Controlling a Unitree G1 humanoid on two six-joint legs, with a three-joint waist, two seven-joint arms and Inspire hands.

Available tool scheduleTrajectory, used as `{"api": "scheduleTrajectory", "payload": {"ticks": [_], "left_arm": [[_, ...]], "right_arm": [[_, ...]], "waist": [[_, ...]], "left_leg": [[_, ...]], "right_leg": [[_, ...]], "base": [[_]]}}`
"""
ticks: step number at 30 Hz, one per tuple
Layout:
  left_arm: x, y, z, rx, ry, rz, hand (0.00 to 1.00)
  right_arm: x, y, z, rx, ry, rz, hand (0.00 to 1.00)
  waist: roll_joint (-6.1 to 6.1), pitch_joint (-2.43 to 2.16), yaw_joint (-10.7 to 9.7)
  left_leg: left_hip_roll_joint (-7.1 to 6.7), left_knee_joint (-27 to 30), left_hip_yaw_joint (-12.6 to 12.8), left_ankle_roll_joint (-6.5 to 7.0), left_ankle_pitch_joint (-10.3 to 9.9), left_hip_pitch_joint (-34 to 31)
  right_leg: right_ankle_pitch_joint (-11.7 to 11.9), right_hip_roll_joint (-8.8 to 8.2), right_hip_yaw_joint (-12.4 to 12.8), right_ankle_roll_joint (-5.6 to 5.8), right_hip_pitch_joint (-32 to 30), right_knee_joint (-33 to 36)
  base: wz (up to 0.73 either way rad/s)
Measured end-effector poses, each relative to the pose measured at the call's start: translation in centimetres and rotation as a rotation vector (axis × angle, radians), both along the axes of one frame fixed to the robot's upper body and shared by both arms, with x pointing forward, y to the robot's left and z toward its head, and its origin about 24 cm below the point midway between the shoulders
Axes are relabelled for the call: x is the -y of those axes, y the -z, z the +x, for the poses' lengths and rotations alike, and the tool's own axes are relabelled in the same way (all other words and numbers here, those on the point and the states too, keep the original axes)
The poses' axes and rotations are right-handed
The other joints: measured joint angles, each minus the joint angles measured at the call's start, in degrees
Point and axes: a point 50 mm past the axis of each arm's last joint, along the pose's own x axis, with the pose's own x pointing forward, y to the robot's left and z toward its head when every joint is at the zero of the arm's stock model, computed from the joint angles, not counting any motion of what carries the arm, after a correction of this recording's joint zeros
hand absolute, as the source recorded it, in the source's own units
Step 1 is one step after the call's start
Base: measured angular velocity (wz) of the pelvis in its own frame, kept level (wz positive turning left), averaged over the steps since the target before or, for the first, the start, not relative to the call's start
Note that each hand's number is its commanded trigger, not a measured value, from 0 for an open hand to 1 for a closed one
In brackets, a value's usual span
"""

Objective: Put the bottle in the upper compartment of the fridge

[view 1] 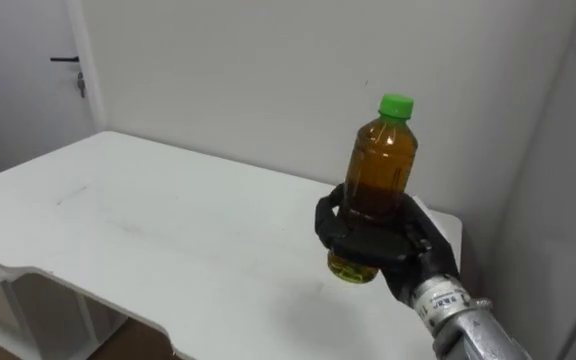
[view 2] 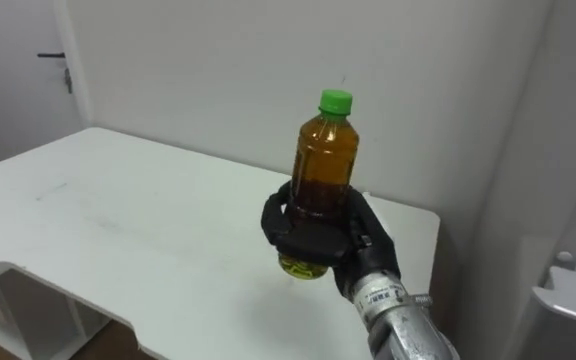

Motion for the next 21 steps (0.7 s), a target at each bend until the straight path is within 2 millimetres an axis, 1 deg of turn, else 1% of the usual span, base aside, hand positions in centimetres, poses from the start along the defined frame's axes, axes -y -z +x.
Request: {"api": "scheduleTrajectory", "payload": {"ticks": [2, 4, 5, 7, 9, 10, 13, 14, 16, 20, 21], "left_arm": [[-0.2, -0.1, 0.2, 0.008, -0.014, 0.004, 0.00], [-0.3, -0.1, 0.4, 0.014, -0.017, 0.006, 0.00], [-0.3, -0.1, 0.4, 0.014, -0.015, 0.007, 0.00], [-0.3, -0.1, 0.5, 0.017, -0.010, 0.007, 0.00], [-0.3, -0.1, 0.5, 0.017, -0.003, 0.008, 0.00], [-0.3, 0.0, 0.7, 0.020, 0.002, 0.008, 0.00], [-0.2, 0.0, 0.8, 0.024, 0.004, 0.007, 0.00], [-0.3, 0.0, 0.8, 0.024, 0.005, 0.007, 0.00], [-0.2, 0.0, 0.9, 0.030, 0.007, 0.005, 0.00], [-0.3, 0.1, 0.7, 0.024, 0.006, 0.008, 0.00], [-0.4, 0.1, 0.6, 0.019, 0.004, 0.010, 0.00]], "right_arm": [[0.0, -0.8, -0.2, 0.035, -0.005, 0.007, 1.00], [0.3, -2.2, -0.5, 0.095, -0.003, 0.016, 1.00], [0.3, -2.6, -0.6, 0.115, -0.001, 0.011, 1.00], [0.5, -3.9, -1.0, 0.174, -0.011, 0.017, 1.00], [0.6, -4.5, -1.2, 0.205, -0.011, 0.020, 1.00], [0.8, -4.9, -1.4, 0.221, -0.011, 0.014, 1.00], [1.3, -5.8, -1.7, 0.262, -0.007, -0.003, 1.00], [1.4, -6.0, -1.7, 0.271, -0.002, -0.004, 1.00], [1.8, -6.9, -2.1, 0.319, 0.018, -0.005, 1.00], [2.3, -8.6, -3.0, 0.391, 0.037, 0.016, 1.00], [2.4, -9.0, -3.3, 0.412, 0.042, 0.018, 1.00]], "waist": [[0.09, 0.00, -0.50], [0.08, -0.12, -0.63], [0.08, -0.13, -0.75], [0.04, -0.17, -1.56], [0.00, -0.19, -2.12], [-0.02, -0.20, -2.48], [-0.11, -0.26, -3.58], [-0.14, -0.30, -3.79], [-0.23, -0.37, -4.58], [-0.34, -0.49, -4.90], [-0.45, -0.59, -5.01]], "left_leg": [[0.08, -0.31, 0.08, 0.00, 0.00, 0.01], [0.33, -0.62, 1.11, -0.01, 0.00, 0.11], [0.43, -0.64, 1.40, -0.01, 0.00, 0.09], [0.60, -0.66, 2.01, -0.01, 0.00, 0.17], [0.77, -0.68, 2.80, -0.02, 0.00, 0.47], [0.82, -0.72, 3.06, -0.02, 0.00, 0.71], [0.88, -0.92, 3.48, -0.03, -0.01, 1.14], [0.92, -0.97, 3.73, -0.04, -0.01, 1.18], [1.13, -1.20, 4.33, -0.05, -0.02, 1.17], [1.37, -1.23, 4.80, -0.07, -0.03, 1.19], [1.40, -1.23, 4.85, -0.07, -0.03, 1.19]], "right_leg": [[0.04, 0.04, 0.09, -0.06, -0.22, 0.08], [0.13, 0.27, 1.53, -0.21, -0.93, 0.13], [0.18, 0.32, 1.73, -0.28, -0.96, 0.18], [0.33, 0.56, 2.83, -0.34, -1.00, 0.14], [0.39, 0.64, 3.23, -0.41, -0.97, 0.11], [0.40, 0.70, 3.82, -0.43, -0.93, 0.11], [0.42, 0.82, 4.71, -0.46, -0.77, 0.13], [0.44, 0.85, 4.76, -0.49, -0.84, 0.14], [0.72, 0.99, 4.85, -0.61, -1.24, 0.15], [1.11, 1.17, 5.05, -0.69, -1.48, 0.10], [1.15, 1.19, 5.05, -0.68, -1.52, 0.09]], "base": [[-0.03], [-0.20], [-0.23], [-0.16], [-0.15], [-0.15], [-0.10], [-0.11], [-0.13], [-0.10], [0.00]]}}
